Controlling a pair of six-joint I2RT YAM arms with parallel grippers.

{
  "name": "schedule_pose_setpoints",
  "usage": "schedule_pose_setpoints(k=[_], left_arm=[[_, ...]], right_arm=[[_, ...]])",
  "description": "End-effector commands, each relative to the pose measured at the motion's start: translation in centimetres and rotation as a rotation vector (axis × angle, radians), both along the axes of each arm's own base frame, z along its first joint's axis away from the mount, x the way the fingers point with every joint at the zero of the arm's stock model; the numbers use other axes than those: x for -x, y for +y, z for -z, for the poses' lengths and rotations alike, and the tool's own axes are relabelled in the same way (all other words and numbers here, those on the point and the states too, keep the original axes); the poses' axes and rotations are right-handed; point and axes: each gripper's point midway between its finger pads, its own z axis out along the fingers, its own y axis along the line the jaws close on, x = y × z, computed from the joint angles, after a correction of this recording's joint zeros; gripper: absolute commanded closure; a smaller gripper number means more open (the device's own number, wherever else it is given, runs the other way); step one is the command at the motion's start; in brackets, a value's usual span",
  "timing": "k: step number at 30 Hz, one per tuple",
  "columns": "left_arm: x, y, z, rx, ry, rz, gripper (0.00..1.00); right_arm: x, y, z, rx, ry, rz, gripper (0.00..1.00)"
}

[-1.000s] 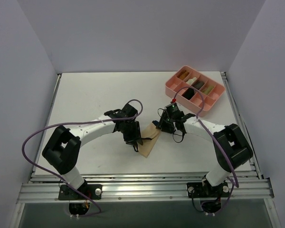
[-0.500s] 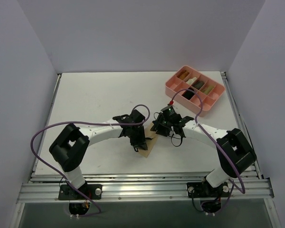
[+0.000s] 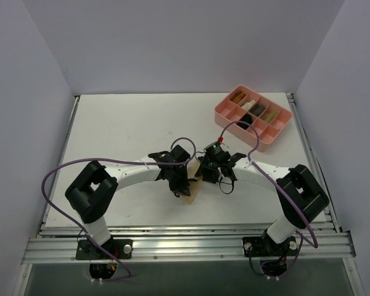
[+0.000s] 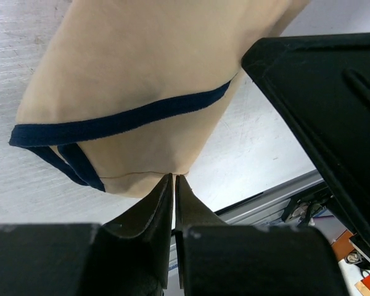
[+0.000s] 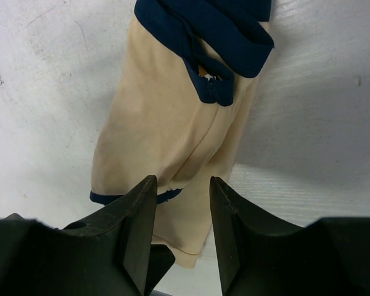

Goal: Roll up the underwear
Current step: Fold the underwear

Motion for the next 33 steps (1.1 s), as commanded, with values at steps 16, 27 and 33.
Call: schedule_pose_setpoints(k=[16, 27, 33], left_arm=[[0.1, 0.8, 2.6, -0.08, 0.0, -0.005, 0.91], [0.4, 1.7, 4.0, -0.14, 0.015, -0.018, 0.93], [0.3, 1.8, 3.9, -0.148, 0.013, -0.024, 0.93]], right_arm=[[-1.9, 0.2, 0.8, 0.025, -0.003, 0.033, 0.78], [-1.9, -0.8, 0.6, 0.045, -0.003, -0.004, 0.99], [-1.5, -1.6, 0.7, 0.06, 0.011, -0.013, 1.0]])
